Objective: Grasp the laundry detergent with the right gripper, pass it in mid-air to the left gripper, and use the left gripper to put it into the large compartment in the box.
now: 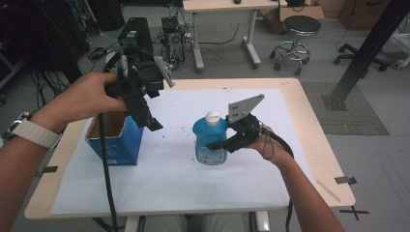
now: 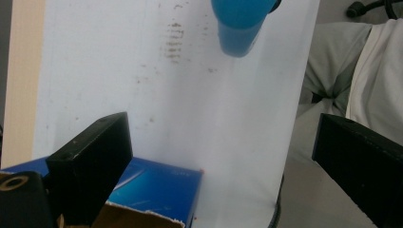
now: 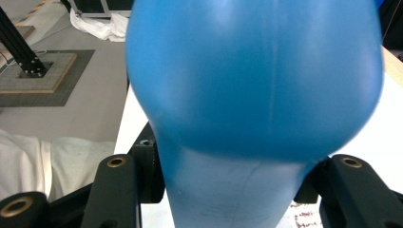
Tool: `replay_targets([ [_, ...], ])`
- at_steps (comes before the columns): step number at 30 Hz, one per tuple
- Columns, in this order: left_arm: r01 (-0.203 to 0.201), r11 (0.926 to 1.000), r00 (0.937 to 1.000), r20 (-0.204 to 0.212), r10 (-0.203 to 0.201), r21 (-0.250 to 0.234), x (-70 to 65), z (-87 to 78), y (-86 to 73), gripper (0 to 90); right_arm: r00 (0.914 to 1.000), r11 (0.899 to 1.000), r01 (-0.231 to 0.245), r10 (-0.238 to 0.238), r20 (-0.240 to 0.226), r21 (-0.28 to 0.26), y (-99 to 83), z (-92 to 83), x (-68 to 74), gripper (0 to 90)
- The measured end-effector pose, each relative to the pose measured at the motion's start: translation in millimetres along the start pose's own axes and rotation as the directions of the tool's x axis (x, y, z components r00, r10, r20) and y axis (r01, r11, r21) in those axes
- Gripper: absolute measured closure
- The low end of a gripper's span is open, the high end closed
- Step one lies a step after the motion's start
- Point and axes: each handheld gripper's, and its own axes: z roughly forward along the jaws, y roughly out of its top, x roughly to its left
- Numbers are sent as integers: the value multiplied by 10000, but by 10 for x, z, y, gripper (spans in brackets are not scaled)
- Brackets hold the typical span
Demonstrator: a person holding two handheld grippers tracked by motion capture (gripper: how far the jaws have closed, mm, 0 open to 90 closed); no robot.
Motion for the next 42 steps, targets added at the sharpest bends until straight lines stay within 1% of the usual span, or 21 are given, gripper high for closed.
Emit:
replay_targets([
  [9, -535, 9983, 9983, 242, 529, 231, -5, 106, 222, 65, 9998, 10000, 24, -25, -176, -4, 45, 85, -5, 445],
  [13, -697, 9967, 9971, 330, 684, 413, -19, 154, 304, 65, 9997, 9999, 42, -44, -238, -111, 66, 98, -4, 445],
  [21, -953, 9938, 9946, 464, 927, 567, -37, 229, 442, 66, 9993, 9999, 110, -114, -350, -115, 102, 127, 7, 445],
  [32, -1225, 9913, 9904, 703, 1190, 475, -52, 312, 549, 65, 9987, 9998, 167, -173, -474, -133, 116, 147, 22, 445],
  [42, -1300, 9903, 9885, 839, 1256, 491, -65, 395, 595, 65, 9980, 9993, 310, -320, -537, -198, 168, 191, 29, 445],
])
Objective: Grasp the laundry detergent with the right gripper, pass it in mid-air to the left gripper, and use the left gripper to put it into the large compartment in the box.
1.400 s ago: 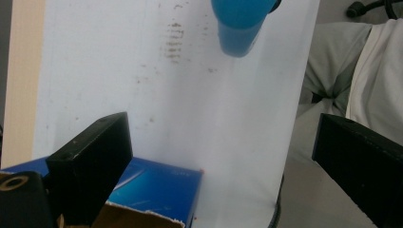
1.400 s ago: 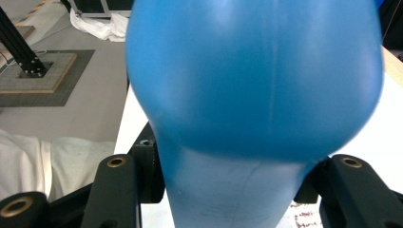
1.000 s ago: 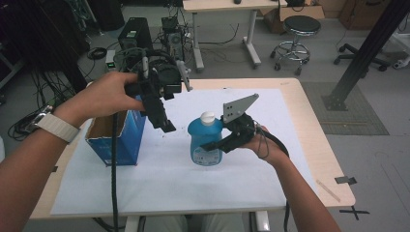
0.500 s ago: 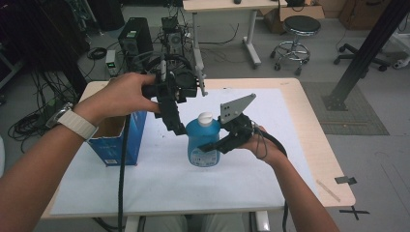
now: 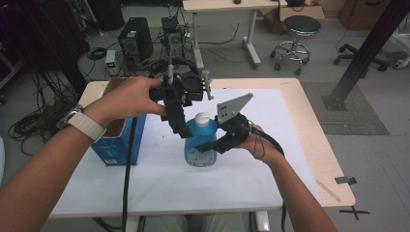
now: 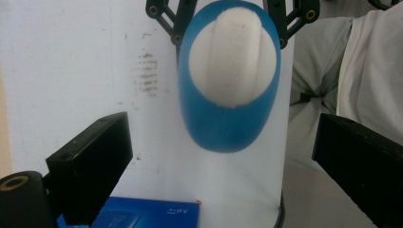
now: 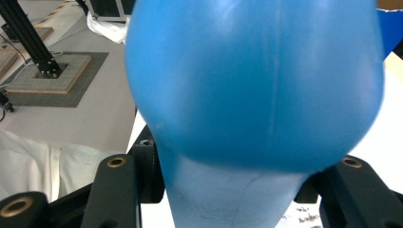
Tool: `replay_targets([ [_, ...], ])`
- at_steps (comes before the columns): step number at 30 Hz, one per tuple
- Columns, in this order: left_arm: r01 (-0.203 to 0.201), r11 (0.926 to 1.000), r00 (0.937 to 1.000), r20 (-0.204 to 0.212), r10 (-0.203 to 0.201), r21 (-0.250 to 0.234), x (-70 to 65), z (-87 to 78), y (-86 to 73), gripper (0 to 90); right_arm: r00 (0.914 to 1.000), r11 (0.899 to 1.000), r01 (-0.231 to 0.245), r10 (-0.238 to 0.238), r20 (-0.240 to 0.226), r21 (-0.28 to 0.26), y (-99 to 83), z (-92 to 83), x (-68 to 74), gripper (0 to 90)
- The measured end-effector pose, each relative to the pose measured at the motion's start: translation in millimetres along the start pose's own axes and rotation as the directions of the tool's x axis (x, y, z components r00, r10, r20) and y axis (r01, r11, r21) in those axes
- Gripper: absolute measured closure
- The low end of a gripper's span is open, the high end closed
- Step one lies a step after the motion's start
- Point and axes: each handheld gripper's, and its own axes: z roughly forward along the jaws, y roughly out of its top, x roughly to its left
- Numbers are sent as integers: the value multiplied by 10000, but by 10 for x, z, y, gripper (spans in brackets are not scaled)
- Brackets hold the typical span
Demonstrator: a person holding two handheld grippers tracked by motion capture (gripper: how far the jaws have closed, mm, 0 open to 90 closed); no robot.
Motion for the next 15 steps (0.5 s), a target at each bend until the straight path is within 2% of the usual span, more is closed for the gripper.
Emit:
replay_targets([
  [15, -167, 9998, 9997, 199, 165, 95, -19, 161, 105, 68, 9999, 9999, 103, -103, 7, -52, 51, 17, 7, 445],
])
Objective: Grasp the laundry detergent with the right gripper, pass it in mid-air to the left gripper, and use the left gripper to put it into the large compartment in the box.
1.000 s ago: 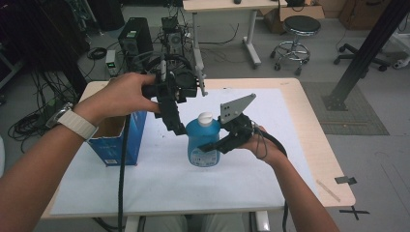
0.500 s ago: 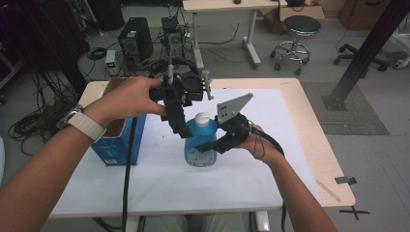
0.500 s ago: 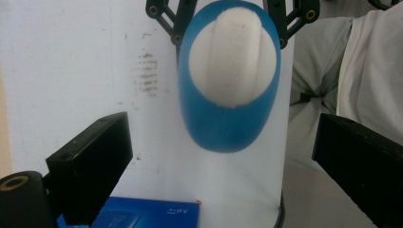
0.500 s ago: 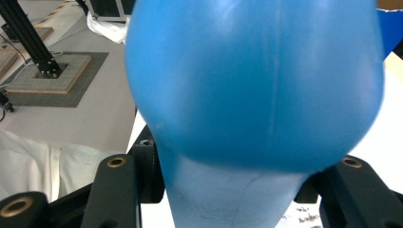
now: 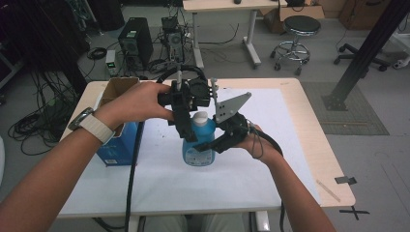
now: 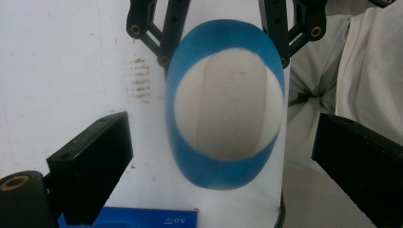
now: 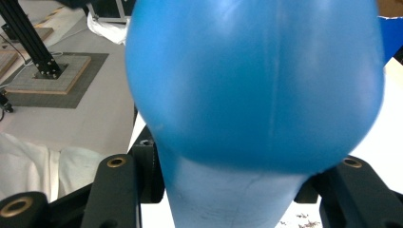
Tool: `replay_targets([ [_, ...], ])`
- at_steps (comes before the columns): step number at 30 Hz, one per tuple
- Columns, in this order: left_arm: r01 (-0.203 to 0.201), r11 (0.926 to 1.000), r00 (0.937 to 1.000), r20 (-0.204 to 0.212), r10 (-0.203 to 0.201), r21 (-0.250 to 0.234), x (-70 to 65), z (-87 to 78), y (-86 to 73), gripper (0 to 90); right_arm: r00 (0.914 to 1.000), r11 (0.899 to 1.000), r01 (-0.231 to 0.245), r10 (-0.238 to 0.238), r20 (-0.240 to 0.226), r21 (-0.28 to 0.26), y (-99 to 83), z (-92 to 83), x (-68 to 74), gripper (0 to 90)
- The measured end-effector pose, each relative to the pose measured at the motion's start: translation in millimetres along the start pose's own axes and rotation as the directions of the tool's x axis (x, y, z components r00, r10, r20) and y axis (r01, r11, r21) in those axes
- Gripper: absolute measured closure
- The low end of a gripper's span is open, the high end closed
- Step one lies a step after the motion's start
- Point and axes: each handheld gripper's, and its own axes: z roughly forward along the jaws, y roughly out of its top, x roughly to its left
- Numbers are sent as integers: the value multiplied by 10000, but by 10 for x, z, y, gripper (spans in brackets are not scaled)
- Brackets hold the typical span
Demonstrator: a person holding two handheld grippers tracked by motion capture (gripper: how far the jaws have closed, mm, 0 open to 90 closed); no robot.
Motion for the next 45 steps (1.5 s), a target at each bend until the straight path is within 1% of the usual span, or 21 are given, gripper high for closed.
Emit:
replay_targets([
  [5, -34, 10000, 10000, 56, 34, -4, -3, 43, 23, 69, 10000, 10000, 33, -33, -13, 73, 4, 20, 3, 445],
  [8, -93, 9999, 9999, 90, 92, 88, -6, 71, 40, 74, 10000, 10000, 1, 0, -60, 98, 5, 28, 10, 445],
  [13, -130, 9998, 9998, 148, 128, 133, -3, 116, 54, 90, 9999, 10000, 96, -96, -66, 11, 17, 25, 6, 445],
  [16, -83, 9999, 9998, 156, 80, 152, 3, 138, 56, 95, 9999, 10000, 92, -92, -71, 10, 20, 24, 7, 445],
  [20, -154, 9997, 9998, 158, 151, 202, 6, 152, 58, 132, 9999, 9999, 118, -118, -58, -17, 24, 24, 7, 445],
  [23, -198, 9997, 9997, 158, 195, 163, -1, 151, 57, 178, 9999, 9999, 140, -140, -44, -15, 26, 25, 7, 445],
  [25, -224, 9995, 9996, 174, 220, 219, -3, 150, 57, 218, 10000, 10000, 74, -74, -51, 14, 24, 22, 10, 445],
  [33, -232, 9994, 9996, 166, 228, 248, -10, 150, 58, 262, 9999, 9999, 114, -114, -61, 3, 29, 22, 12, 445],
  [40, -231, 9995, 9996, 195, 227, 205, -19, 148, 62, 282, 9999, 9999, 136, -136, -70, -10, 35, 19, 13, 445],
  [43, -215, 9994, 9996, 204, 209, 256, -14, 142, 64, 295, 9999, 9999, 117, -117, -82, -20, 32, 17, 15, 445],
  [45, -191, 9997, 9995, 248, 187, 170, -13, 141, 61, 312, 9999, 9999, 126, -126, -97, -24, 32, 19, 16, 445],
])
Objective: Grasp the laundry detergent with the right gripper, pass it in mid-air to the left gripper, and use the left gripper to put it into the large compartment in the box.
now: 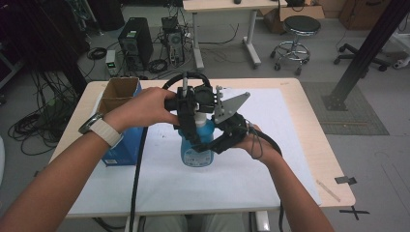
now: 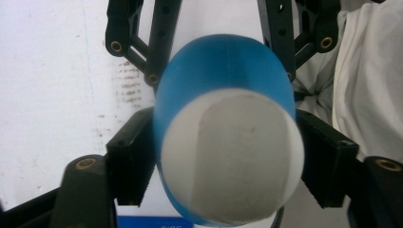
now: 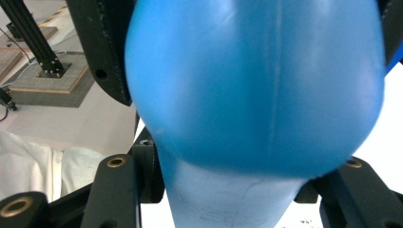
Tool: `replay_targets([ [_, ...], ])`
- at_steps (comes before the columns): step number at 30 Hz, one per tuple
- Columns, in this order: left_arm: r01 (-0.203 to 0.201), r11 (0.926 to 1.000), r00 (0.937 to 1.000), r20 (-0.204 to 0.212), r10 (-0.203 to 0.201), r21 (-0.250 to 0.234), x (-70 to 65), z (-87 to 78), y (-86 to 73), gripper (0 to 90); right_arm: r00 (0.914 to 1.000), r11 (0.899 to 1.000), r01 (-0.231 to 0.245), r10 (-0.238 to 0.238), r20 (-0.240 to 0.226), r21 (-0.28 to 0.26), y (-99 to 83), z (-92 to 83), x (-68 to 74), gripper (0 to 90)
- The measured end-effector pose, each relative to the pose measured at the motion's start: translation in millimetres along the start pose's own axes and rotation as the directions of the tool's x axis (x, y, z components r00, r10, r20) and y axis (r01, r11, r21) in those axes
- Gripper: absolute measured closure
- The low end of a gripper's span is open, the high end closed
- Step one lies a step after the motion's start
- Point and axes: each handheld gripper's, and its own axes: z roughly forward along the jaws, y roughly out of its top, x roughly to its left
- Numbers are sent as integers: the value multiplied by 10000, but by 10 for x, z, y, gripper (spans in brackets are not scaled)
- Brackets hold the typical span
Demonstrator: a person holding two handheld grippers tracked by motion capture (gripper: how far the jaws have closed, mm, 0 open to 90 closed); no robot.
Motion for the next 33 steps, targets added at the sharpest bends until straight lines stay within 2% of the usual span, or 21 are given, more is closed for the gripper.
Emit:
replay_targets([
  [20, -21, 10000, 10000, 44, 21, 8, -9, -7, 5, 378, 9999, 9999, 102, -102, -83, 77, 10, 10, 19, 445],
  [28, 47, 9999, 10000, -86, -48, -155, -34, -16, 4, 383, 9998, 9998, 190, -190, -38, 82, 20, 1, 29, 446],
  [33, 74, 10000, 9998, -192, -75, -58, -59, -36, 12, 384, 9996, 9996, 286, -286, -32, 66, 33, -2, 37, 446],
])
